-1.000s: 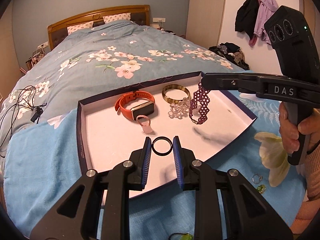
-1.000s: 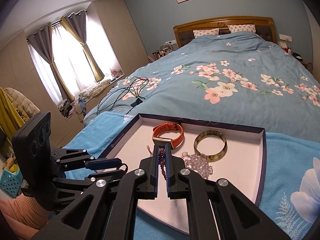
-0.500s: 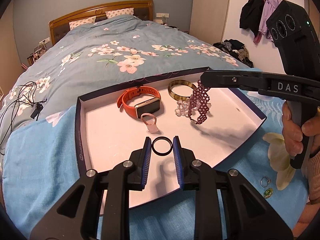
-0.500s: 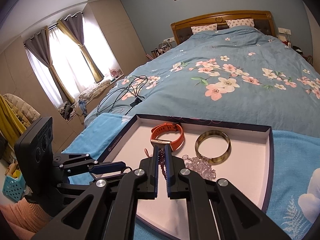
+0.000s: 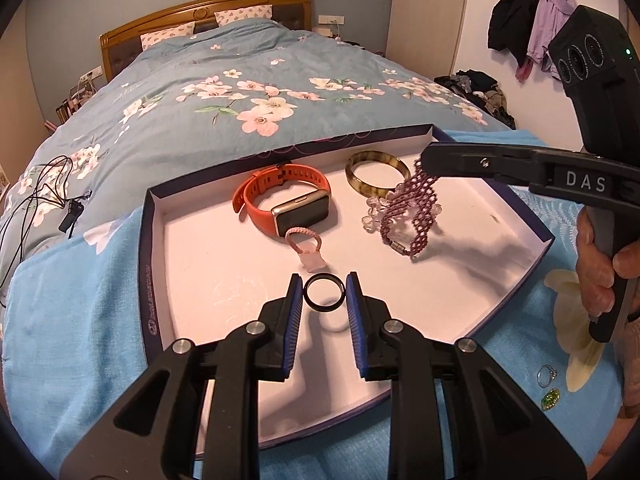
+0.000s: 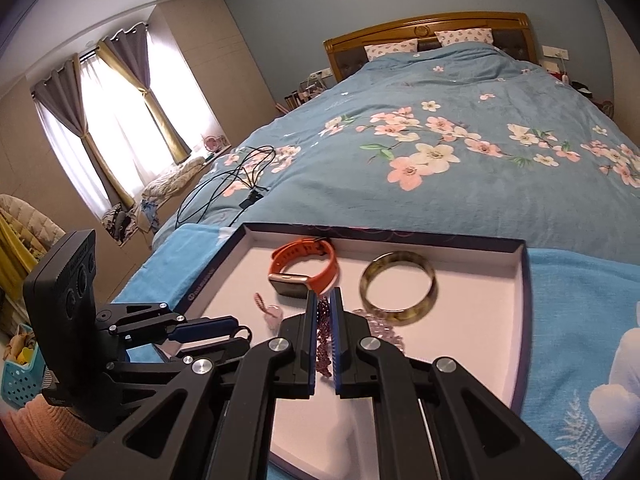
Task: Organize jewelry
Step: 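Carry the black ring and purple bracelet over the tray with both tools, then open right tool to drop purple bracelet while left tool releases black ring in tray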
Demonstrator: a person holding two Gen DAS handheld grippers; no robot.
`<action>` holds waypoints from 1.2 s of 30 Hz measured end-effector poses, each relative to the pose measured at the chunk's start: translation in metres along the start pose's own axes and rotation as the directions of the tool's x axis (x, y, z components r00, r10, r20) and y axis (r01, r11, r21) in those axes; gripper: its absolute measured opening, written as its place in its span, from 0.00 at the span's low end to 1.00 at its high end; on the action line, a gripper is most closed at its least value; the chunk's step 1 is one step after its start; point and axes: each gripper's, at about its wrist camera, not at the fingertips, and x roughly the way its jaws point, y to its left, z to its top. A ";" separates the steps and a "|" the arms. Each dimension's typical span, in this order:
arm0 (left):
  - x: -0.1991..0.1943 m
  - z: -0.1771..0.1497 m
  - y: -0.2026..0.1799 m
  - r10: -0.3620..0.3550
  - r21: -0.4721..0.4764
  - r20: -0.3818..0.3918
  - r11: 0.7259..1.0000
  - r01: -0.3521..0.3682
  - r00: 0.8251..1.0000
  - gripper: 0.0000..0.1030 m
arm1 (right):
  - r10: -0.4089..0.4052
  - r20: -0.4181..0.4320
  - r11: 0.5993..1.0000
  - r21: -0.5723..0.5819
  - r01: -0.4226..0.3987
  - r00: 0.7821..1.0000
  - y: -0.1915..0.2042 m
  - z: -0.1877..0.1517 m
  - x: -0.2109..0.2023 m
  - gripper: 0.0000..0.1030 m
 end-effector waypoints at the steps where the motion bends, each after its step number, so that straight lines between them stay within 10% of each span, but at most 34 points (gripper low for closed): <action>1: 0.001 0.000 0.000 0.001 0.000 -0.003 1.000 -0.001 1.000 0.22 | -0.006 0.000 1.000 0.000 0.006 1.000 -0.001 0.000 0.000 0.05; 36: 0.012 0.011 0.002 0.015 -0.019 0.002 1.000 -0.015 1.000 0.27 | -0.130 -0.083 0.991 0.033 0.133 0.988 -0.032 -0.018 0.013 0.08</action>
